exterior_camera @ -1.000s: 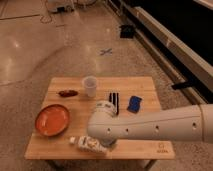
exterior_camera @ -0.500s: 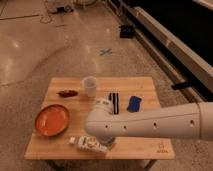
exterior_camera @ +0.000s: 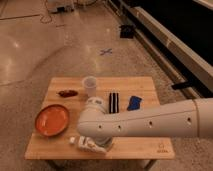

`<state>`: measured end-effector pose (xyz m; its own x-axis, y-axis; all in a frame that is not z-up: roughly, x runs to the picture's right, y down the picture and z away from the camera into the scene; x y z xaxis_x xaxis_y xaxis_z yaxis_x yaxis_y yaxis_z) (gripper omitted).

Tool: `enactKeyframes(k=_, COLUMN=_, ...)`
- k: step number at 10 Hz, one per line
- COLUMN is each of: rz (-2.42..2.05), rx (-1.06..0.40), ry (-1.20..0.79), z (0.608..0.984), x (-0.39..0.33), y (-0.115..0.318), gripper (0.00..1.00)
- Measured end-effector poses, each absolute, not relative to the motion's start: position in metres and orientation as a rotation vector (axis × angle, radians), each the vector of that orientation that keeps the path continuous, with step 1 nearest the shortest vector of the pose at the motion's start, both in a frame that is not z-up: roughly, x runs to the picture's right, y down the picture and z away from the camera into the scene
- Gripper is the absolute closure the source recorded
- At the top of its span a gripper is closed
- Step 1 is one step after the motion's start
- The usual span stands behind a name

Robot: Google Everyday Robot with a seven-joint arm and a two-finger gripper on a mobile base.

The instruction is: Place the bottle in the ceramic bowl

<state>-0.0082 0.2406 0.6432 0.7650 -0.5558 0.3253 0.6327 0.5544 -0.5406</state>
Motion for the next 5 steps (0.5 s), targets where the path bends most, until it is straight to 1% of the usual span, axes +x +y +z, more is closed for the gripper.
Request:
enactKeyframes(k=1, rz=-0.676, rx=-0.695, ry=-0.118, z=0.648, x=-0.011, y=0.241, gripper=0.26)
enactKeyframes(k=2, rz=-0.640, rx=-0.702, ry=-0.117, z=0.657, x=-0.015, y=0.246, gripper=0.20)
enactKeyframes(k=5, rz=-0.559, rx=-0.706, ry=-0.130, z=0.694, x=-0.038, y=0.269, gripper=0.20)
